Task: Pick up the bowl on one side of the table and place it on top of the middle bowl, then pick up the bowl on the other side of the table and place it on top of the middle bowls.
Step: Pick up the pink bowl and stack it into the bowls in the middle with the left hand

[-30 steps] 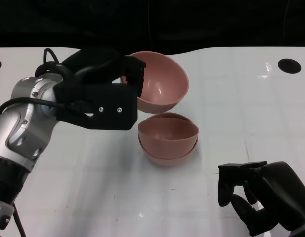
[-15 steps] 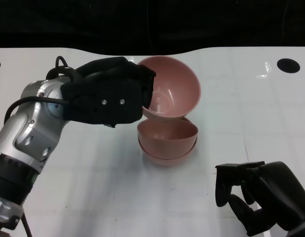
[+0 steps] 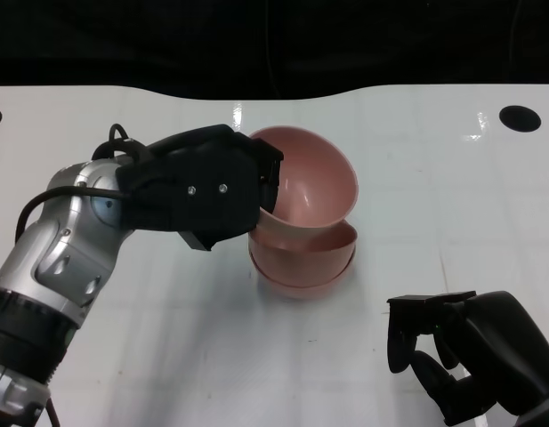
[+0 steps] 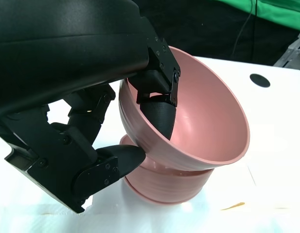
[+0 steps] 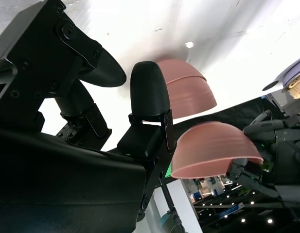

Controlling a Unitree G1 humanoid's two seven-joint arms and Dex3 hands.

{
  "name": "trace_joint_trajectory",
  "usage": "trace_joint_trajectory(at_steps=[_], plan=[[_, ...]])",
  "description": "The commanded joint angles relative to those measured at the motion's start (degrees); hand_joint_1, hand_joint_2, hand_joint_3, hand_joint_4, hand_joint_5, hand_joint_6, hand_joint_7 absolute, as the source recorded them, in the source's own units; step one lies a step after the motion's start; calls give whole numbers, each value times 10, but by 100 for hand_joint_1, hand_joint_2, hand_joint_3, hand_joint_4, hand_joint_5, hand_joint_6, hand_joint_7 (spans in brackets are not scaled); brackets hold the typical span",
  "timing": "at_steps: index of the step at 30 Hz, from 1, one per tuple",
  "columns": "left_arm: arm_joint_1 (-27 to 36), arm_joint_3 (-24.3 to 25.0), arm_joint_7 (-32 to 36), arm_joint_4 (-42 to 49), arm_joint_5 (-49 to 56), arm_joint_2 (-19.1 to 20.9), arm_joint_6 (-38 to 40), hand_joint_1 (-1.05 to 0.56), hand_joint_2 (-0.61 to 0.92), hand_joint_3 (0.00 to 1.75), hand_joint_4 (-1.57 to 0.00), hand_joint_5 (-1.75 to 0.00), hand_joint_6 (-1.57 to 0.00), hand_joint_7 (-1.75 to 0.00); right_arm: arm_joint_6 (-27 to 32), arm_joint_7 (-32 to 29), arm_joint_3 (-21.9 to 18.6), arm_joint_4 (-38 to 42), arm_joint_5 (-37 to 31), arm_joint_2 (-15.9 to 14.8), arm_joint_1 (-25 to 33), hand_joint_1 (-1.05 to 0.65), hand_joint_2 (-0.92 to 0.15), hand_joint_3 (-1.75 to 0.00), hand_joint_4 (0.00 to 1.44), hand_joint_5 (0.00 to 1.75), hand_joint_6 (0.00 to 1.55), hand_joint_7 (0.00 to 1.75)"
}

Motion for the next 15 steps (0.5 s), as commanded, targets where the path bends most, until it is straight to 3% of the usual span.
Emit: trace_joint_trajectory(at_steps=[1, 15], plan=[[6, -3, -9, -2, -5, 4, -1, -16, 41, 129, -88, -175, -72, -175, 2, 0, -3, -4, 2, 0, 3, -8, -13, -153, 97, 175, 86, 149], [18, -3, -22, 23, -30, -8, -13, -11, 42, 136, -87, -175, -72, -175, 5, 0, -2, -5, -1, -2, 2, -10, -14, -153, 97, 175, 85, 149]])
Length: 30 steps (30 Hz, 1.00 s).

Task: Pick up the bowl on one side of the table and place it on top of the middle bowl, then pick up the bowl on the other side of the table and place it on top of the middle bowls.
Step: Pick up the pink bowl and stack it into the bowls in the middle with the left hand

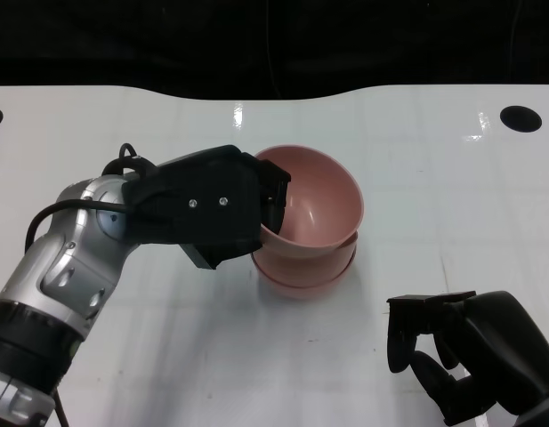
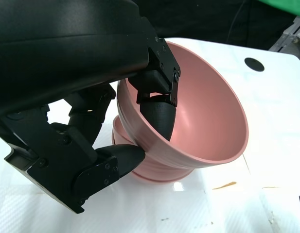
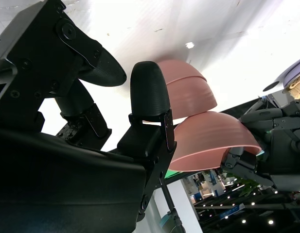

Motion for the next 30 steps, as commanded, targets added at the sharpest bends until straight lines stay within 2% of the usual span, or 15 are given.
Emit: trace_joint_trajectory(at_steps=[1, 3, 5, 6, 8, 15, 18, 20, 22, 24, 25, 26, 27, 30], plan=[[3, 3, -7, 18, -12, -1, -1, -10, 44, 131, -81, -174, -71, -162, 0, -2, -3, -2, -1, -2, 2, -10, -14, -153, 97, 175, 85, 149], [2, 4, -6, 27, -16, -3, -1, -9, 46, 125, -74, -171, -72, -144, -1, -3, -3, -2, 0, -2, 2, -10, -14, -153, 97, 175, 86, 149], [2, 6, -4, 36, -21, -5, -6, -9, 47, 123, -73, -170, -73, -140, 0, -2, -3, -3, 1, -1, 3, -10, -14, -153, 98, 175, 86, 149], [3, 8, -3, 41, -25, -6, -10, -12, 58, 105, -65, -155, -69, -123, 1, -1, -3, -4, 1, -1, 3, -10, -14, -153, 97, 175, 85, 150], [2, 7, 6, 54, -23, -7, -21, -14, 69, 85, -59, -147, -68, -107, 1, 0, -3, -6, 2, -1, 3, -10, -14, -153, 97, 175, 85, 150], [-7, -6, 36, 82, 10, -11, -40, -21, 91, 39, -53, -125, -68, -65, 3, 0, -3, -8, -1, -1, 5, -10, -14, -153, 98, 175, 85, 151], [-12, -11, 41, 86, 25, -15, -34, -24, 92, 32, -51, -124, -69, -50, 3, 1, -3, -10, -1, -2, 6, -10, -14, -153, 98, 175, 85, 150], [-15, -13, 43, 90, 31, -15, -37, -26, 92, 29, -48, -120, -70, -36, 6, 2, -2, -11, -1, -1, 5, -10, -14, -153, 98, 175, 85, 150], [-15, -15, 47, 94, 36, -15, -43, -27, 92, 27, -47, -113, -70, -30, 6, 2, -2, -12, -2, -1, 5, -10, -14, -154, 98, 175, 85, 150], [-15, -17, 53, 97, 42, -14, -50, -28, 92, 25, -49, -89, -69, -17, 6, 2, -2, -12, -3, -1, 5, -11, -13, -154, 98, 175, 85, 150], [-14, -24, 60, 96, 53, -9, -62, -28, 92, 25, -49, -87, -69, -16, 5, 1, -2, -11, -2, -1, 5, -11, -13, -154, 98, 175, 85, 150], [-13, -28, 66, 96, 61, -6, -72, -31, 92, 21, -44, -62, -62, -8, 3, 0, -2, -9, -1, -2, 4, -11, -13, -154, 98, 175, 85, 150], [-12, -30, 70, 97, 68, -4, -79, -32, 92, 20, -43, -51, -59, -5, 2, -1, -2, -8, 0, -2, 4, -11, -13, -154, 98, 175, 85, 149], [-7, -36, 88, 93, 87, 4, -101, -33, 92, 19, -43, -41, -57, -2, 1, 0, -3, -8, 1, -2, 5, -11, -13, -154, 98, 175, 85, 149]])
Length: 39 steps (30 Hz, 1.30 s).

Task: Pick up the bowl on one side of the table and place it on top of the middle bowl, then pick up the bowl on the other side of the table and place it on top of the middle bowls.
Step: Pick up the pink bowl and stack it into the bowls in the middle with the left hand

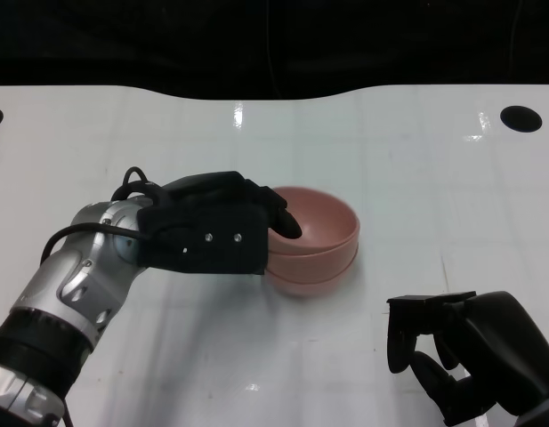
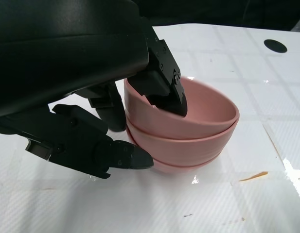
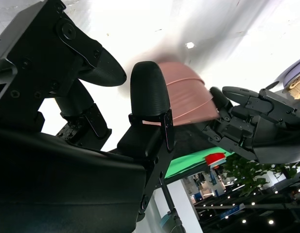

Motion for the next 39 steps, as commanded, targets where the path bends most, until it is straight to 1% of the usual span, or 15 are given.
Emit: trace_joint_trajectory(at_steps=[1, 3, 5, 10, 16, 24, 27, 31, 34, 36, 39], plan=[[-1, -11, 33, -3, 31, 23, -34, -40, 92, 15, -33, -35, -47, -1, -1, 0, -4, -6, 2, -3, 3, -11, -14, -154, 98, 175, 86, 149], [7, -14, 52, -12, 46, 32, -54, -43, 92, 13, -27, -32, -42, 0, -2, 1, -4, -5, 3, -4, 3, -11, -14, -155, 98, 175, 86, 149], [14, -11, 63, -18, 50, 37, -67, -50, 92, 14, -19, -28, -33, 0, -2, 2, -3, -4, 3, -4, 3, -11, -14, -154, 98, 175, 85, 150], [28, 1, 68, -37, 39, 44, -80, -56, 92, 16, -13, -26, -28, 0, -1, 5, -4, -4, 4, -5, 2, -11, -14, -155, 98, 175, 85, 150], [47, 21, 45, -84, 12, 53, -63, -58, 92, 17, -15, -27, -28, 0, -1, 6, -5, -5, 6, -4, 3, -10, -14, -154, 97, 175, 85, 150], [62, 43, 41, -123, -11, 65, -60, -58, 92, 18, -15, -29, -29, -1, 0, 6, -5, -7, 4, -4, 3, -10, -14, -155, 98, 175, 85, 150], [72, 58, 47, -137, -24, 71, -74, -56, 92, 15, -15, -32, -30, -1, -2, 3, -4, -3, 2, -4, 2, -10, -14, -155, 98, 175, 85, 150], [87, 74, 40, -163, -36, 82, -69, -56, 92, 15, -14, -34, -29, -1, -2, 4, -5, -3, 2, -5, 1, -10, -14, -155, 98, 175, 85, 150], [106, 92, 55, -161, -51, 92, -104, -54, 92, 15, -17, -37, -32, -2, -1, 3, -5, -4, 0, -5, 1, -11, -14, -154, 98, 175, 85, 150], [119, 104, 69, -160, -55, 96, -129, -52, 92, 16, -23, -41, -36, -4, -1, 3, -5, -4, 1, -5, 1, -11, -14, -154, 98, 175, 85, 149], [142, 121, 80, -166, -63, 102, -156, -50, 92, 18, -28, -46, -41, -6, -7, 2, -6, -1, 5, -5, 2, -11, -14, -155, 98, 175, 85, 149]])
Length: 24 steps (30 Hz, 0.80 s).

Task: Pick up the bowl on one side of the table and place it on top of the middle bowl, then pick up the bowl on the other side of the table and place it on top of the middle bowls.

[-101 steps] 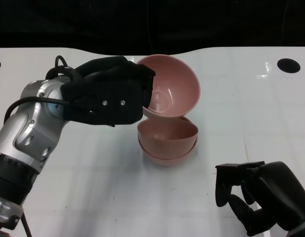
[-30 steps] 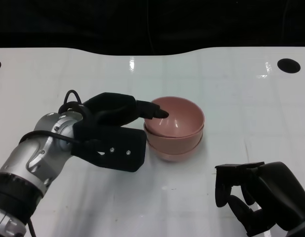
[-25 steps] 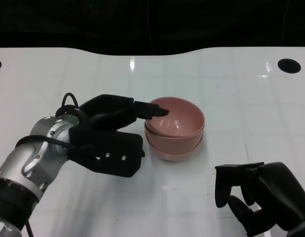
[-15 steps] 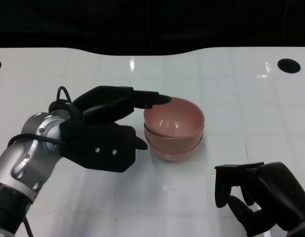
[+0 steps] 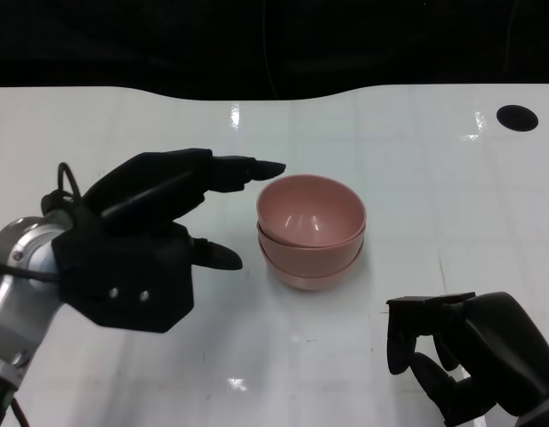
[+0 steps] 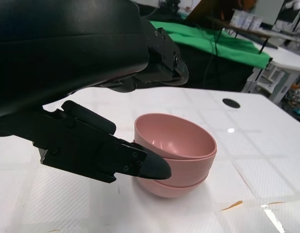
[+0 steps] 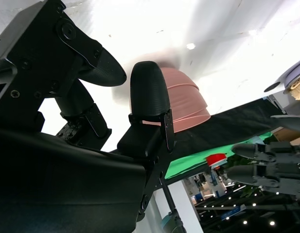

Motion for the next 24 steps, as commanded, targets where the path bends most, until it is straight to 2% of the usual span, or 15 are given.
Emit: trace_joint_trajectory(at_steps=[1, 6, 7, 9, 13, 15, 19, 20, 21, 22, 24], plan=[[29, 24, 17, -10, -17, 18, -27, -50, 92, 19, -29, -48, -43, -7, -7, -2, -6, -1, 5, -5, 2, -11, -14, -155, 98, 175, 85, 149], [35, 30, 16, -12, -18, 17, -34, -49, 92, 20, -30, -51, -44, -7, -8, -3, -6, 0, 5, -5, 2, -10, -14, -155, 98, 175, 85, 148], [59, 46, 14, -19, -50, 16, -45, -49, 92, 20, -30, -51, -44, -7, -7, -1, -7, 0, 6, -6, 2, -10, -14, -155, 98, 175, 85, 148], [93, 67, 11, -29, -92, 15, -61, -42, 92, 14, -44, -61, -59, -13, -7, 0, -9, 0, 6, -8, 2, -11, -13, -154, 97, 175, 85, 148], [119, 80, 8, -35, -118, 15, -73, -40, 92, 13, -49, -65, -64, -14, -8, 0, -9, 1, 7, -8, 2, -11, -13, -154, 97, 175, 85, 147], [140, 89, 7, -38, -134, 15, -82, -25, 91, 10, -67, -64, -83, -14, -10, 0, -10, 2, 8, -9, 1, -11, -15, -154, 97, 175, 85, 147], [160, 98, 3, -39, -153, 11, -85, -21, 92, 9, -74, -62, -89, -11, -10, -1, -9, 5, 8, -9, -1, -11, -15, -154, 97, 175, 86, 146], [171, 101, 2, -38, -164, 9, -85, -20, 91, 12, -81, -71, -98, -16, -11, -1, -9, 6, 8, -8, -2, -11, -15, -154, 97, 175, 86, 146], [183, 104, -3, -42, -177, 9, -79, -19, 87, 21, -82, -81, -103, -18, -11, -2, -9, 8, 8, -8, -3, -11, -15, -154, 97, 175, 86, 146], [191, 104, -6, -45, -186, 9, -76, -17, 77, 45, -82, -95, -106, -22, -11, -2, -9, 10, 8, -7, -4, -11, -15, -154, 97, 175, 86, 146], [197, 104, -10, -50, -192, 10, -72, -16, 62, 75, -81, -105, -106, -30, -12, -2, -10, 12, 8, -7, -6, -11, -15, -154, 97, 175, 87, 146]])
